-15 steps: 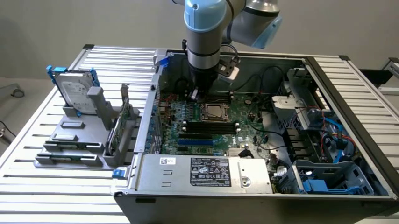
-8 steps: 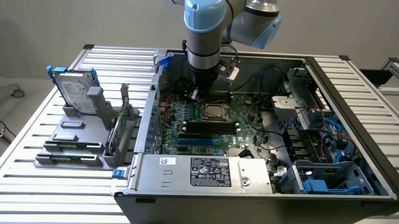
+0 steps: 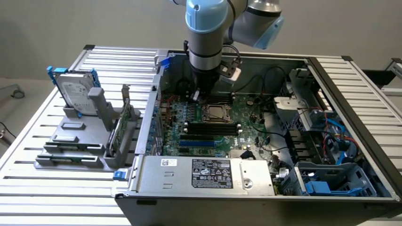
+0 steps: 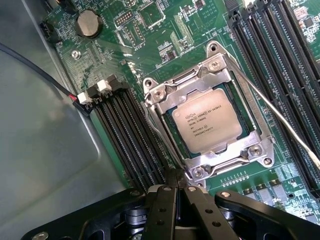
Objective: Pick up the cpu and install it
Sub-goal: 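Install the first cpu locking lever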
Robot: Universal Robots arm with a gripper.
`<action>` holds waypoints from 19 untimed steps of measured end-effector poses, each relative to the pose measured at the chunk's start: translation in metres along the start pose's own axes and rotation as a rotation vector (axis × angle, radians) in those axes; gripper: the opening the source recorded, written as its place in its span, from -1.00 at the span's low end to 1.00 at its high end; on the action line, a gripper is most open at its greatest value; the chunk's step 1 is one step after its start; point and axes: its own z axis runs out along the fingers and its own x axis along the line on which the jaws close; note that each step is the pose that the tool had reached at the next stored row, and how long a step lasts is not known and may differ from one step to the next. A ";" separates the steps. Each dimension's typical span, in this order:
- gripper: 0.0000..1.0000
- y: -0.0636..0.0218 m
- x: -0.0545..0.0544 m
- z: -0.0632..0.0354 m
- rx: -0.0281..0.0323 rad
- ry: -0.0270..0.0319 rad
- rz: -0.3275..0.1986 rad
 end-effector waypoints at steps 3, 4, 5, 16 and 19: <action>-0.79 0.0007 0.000 0.0000 0.0006 -0.0003 0.000; -0.79 0.0009 0.000 0.0000 0.0008 -0.0004 0.000; -0.79 0.0011 0.001 0.0000 0.0009 -0.0003 0.000; -0.79 0.0024 0.001 0.0001 0.0016 -0.0003 0.004; -0.79 0.0030 0.002 0.0001 0.0020 -0.0004 0.005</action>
